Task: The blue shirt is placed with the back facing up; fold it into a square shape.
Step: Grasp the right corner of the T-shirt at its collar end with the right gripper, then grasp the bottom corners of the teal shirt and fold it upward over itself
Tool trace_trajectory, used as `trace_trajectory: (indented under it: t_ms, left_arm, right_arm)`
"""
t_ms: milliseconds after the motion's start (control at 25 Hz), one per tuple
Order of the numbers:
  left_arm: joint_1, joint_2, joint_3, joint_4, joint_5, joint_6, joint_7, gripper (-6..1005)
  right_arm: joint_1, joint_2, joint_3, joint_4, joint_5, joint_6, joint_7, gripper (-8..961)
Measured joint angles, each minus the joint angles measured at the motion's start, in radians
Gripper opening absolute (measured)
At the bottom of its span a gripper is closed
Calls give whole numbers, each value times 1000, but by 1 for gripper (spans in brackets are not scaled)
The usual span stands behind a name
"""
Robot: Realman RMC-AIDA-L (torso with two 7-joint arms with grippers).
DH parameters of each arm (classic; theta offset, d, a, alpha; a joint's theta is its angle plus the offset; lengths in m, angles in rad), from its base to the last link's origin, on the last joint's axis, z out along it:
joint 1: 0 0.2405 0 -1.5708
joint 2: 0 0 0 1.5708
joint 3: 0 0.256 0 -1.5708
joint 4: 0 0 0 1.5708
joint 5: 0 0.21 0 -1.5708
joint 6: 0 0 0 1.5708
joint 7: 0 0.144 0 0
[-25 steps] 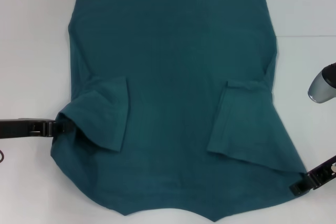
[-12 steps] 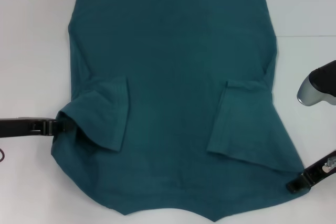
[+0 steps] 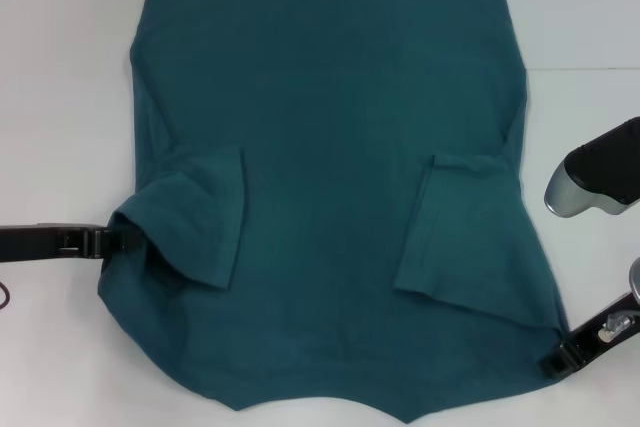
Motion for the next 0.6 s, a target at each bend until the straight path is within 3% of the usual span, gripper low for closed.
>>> trace_trajectory:
  t_ms: [200, 440, 600]
  left_arm:
    - [2, 0, 0, 0, -7, 6, 7, 42]
    - [3, -1, 0, -2, -8, 7, 9, 42]
    - [9, -4, -4, -2, -14, 8, 11, 41]
  right_arm:
    - [-7, -1, 7, -3, 33, 4, -8, 421]
    - [-8, -2, 10, -7, 41, 19, -17, 178]
    - [-7, -4, 34, -12, 57, 28, -56, 77]
